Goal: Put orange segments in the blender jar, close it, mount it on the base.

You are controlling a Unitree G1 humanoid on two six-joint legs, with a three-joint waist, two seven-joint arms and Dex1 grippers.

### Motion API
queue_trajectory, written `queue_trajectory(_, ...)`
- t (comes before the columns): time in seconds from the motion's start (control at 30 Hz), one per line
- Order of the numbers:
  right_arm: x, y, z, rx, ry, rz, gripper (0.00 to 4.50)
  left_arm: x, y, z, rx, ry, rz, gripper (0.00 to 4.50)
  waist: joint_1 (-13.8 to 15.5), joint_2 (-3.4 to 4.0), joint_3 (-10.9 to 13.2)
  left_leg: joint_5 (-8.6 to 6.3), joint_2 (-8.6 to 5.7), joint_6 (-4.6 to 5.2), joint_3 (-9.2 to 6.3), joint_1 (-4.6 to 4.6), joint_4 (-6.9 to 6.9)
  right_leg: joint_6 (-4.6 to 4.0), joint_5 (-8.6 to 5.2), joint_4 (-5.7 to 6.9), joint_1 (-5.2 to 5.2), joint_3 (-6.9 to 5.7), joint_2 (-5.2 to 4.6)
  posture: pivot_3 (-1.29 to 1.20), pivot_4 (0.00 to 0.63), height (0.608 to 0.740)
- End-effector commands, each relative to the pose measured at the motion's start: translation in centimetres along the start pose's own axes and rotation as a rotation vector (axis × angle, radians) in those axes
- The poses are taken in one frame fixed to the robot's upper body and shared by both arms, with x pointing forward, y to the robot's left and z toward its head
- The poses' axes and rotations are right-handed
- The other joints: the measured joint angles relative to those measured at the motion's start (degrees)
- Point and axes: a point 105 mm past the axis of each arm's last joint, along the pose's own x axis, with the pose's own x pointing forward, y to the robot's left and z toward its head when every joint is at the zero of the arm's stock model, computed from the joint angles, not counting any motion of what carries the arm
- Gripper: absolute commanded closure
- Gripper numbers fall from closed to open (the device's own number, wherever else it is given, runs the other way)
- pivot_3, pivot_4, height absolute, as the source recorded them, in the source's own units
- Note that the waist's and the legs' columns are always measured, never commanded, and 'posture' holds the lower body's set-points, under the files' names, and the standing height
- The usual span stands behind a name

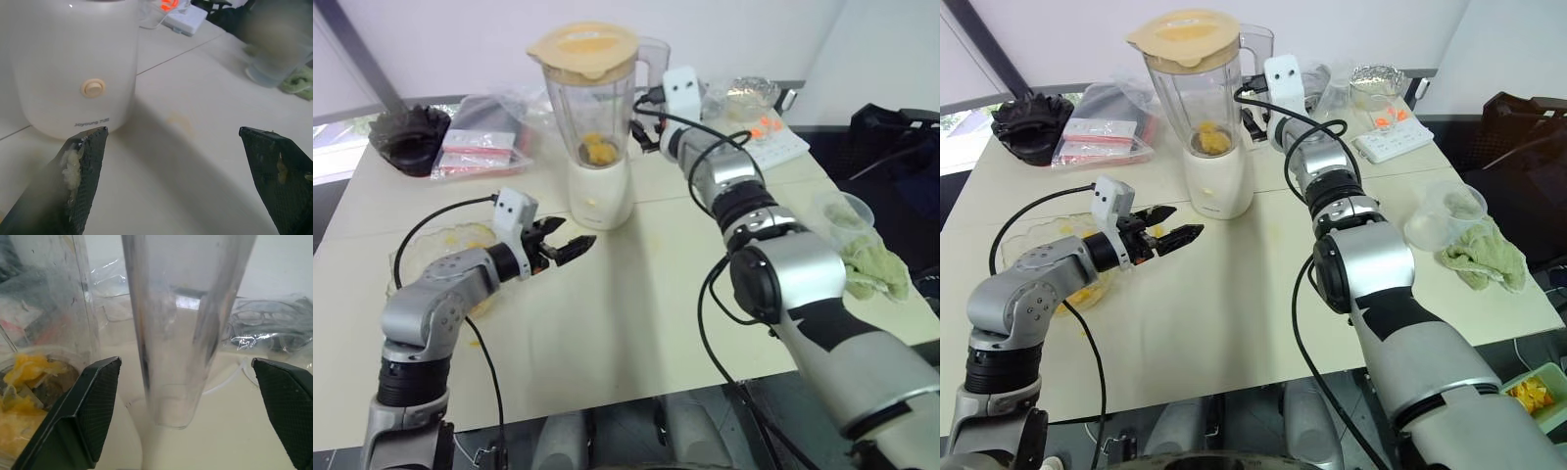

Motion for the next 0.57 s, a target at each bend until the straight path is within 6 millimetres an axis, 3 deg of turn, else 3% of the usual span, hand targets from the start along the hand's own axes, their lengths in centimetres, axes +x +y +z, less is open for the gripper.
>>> queue_trajectory(0.03, -1.1, -0.3, -0.9, -0.044, -0.034, 0.116, 0.08, -0.6, -0.1, 1.7, 0.045, -0.054, 0.017, 0.00, 0.1, -0.02, 0.0, 0.00, 0.00, 0.00, -0.01, 0.00, 0.00, 0.00, 0.00, -0.01, 0.02, -0.01, 0.00, 0.00, 0.150, 0.740)
queue_trajectory(0.13, -4.6, -1.3, -3.7, -0.070, -0.035, 0.234, 0.08, -0.8, 0.0, 1.8, 0.063, -0.061, 0.037, 0.00, 0.7, -0.01, 0.0, 0.00, -0.02, 0.00, -0.13, -0.04, 0.02, 0.01, 0.00, -0.04, 0.07, -0.09, -0.02, 0.00, 0.150, 0.740)
queue_trajectory(0.27, -10.4, -2.8, -5.2, -0.094, -0.030, 0.318, 0.08, -1.6, 0.2, 1.9, 0.092, -0.064, 0.065, 0.00, 1.6, 0.06, 0.0, -0.01, -0.02, 0.00, -0.09, -0.10, 0.01, 0.03, -0.01, -0.09, 0.00, -0.07, -0.07, 0.00, 0.150, 0.740)
queue_trajectory(0.43, -17.5, -3.3, -3.1, -0.128, -0.062, 0.497, 0.08, -3.4, -0.1, 2.0, 0.144, -0.042, 0.095, 0.00, 1.3, 0.03, 0.0, -0.01, 0.02, 0.00, 0.04, 0.03, 0.06, -0.02, -0.03, -0.08, 0.02, 0.00, 0.05, 0.00, 0.150, 0.740)
queue_trajectory(0.57, -20.9, -3.4, -1.6, -0.113, -0.047, 0.580, 0.08, -5.6, -0.5, 2.1, 0.167, -0.032, 0.125, 0.00, 1.3, -0.02, 0.0, -0.01, 0.18, 0.00, 0.01, 0.21, 0.09, -0.26, -0.16, -0.08, 0.19, -0.01, 0.23, 0.00, 0.150, 0.740)
